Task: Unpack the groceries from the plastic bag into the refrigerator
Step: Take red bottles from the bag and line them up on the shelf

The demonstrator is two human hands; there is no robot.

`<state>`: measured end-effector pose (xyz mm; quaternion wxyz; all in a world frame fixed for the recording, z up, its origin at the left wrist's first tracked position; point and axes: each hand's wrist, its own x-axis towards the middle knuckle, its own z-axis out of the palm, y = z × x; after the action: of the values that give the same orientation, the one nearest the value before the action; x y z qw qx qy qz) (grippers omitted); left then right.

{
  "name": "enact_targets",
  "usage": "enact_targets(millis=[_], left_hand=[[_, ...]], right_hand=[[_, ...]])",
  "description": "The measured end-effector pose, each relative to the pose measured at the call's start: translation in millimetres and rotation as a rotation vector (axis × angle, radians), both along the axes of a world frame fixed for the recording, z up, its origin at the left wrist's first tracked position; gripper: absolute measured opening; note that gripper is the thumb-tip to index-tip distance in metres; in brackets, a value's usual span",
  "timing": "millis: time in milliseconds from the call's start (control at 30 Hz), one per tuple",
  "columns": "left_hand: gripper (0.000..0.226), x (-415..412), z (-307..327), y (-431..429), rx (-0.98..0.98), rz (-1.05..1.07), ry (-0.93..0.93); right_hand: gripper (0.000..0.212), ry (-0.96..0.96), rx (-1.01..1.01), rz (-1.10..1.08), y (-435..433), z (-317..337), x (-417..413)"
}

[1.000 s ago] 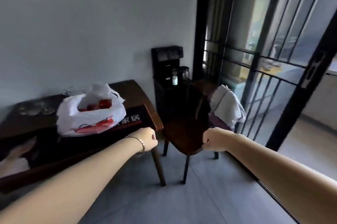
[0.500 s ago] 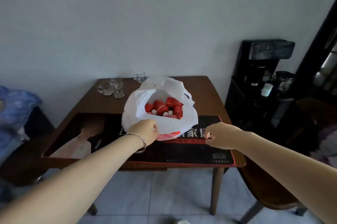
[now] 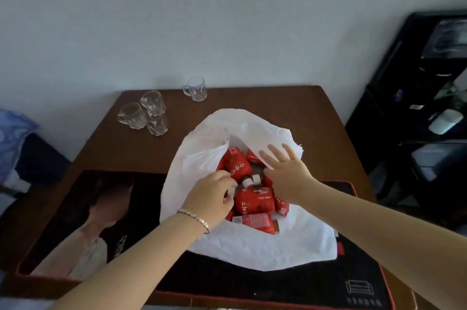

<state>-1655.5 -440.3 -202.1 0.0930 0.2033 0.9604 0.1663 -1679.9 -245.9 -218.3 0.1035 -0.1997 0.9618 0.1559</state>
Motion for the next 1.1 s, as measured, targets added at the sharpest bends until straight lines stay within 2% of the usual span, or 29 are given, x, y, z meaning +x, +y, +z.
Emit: enact_targets(millis=[100,267,367,433,467,533,600,667,833,967,1033,1100], left_hand=[[0.035,-23,-23,4,0.017,-0.111,-0.064],[0.034,-53,-55,11,-0.013,-0.317,-0.168],[0.035,-69,-71,12,-0.099,-0.369,-0.213],[0.036,-78,-81,8,-0.159,-0.334,-0.237],[0.036,-81,-85,6,-0.194,-0.312,-0.245],[0.033,-85,-94,3,-0.263,-0.283,-0.255],[0.032,-88,-102,2,-0.296,-0.262,-0.255],[0.039,-88,-109,4,-0.297,-0.248,-0.235],[0.057,-90,-121,8,-0.366,-0.251,-0.222],[0.056,-91,-123,6,-0.383,-0.262,-0.202],[0.049,-88,-124,5,-0.339,-0.255,-0.172],[0.037,-83,-124,4,-0.309,-0.242,-0.158]], right_hand=[[0.059,-0.014,0.021,-0.237,25,-9,-11],[0.072,-0.114,-0.148,-0.599,71,-33,0],[0.066,-0.192,-0.281,-0.750,71,-51,7],[0.058,-0.090,-0.452,-0.845,59,-53,8],[0.055,-0.034,-0.562,-0.862,50,-51,9],[0.043,-0.047,-0.659,-0.794,30,-45,11],[0.038,-0.136,-0.634,-0.738,14,-43,11],[0.033,-0.187,-0.582,-0.778,7,-47,7],[0.015,-0.133,-0.680,-0.881,4,-52,7],[0.013,0.021,-0.850,-0.916,-1,-41,39],[0.008,0.129,-0.931,-0.929,-2,-32,51],[0.010,0.157,-1.007,-0.946,-2,-28,55]])
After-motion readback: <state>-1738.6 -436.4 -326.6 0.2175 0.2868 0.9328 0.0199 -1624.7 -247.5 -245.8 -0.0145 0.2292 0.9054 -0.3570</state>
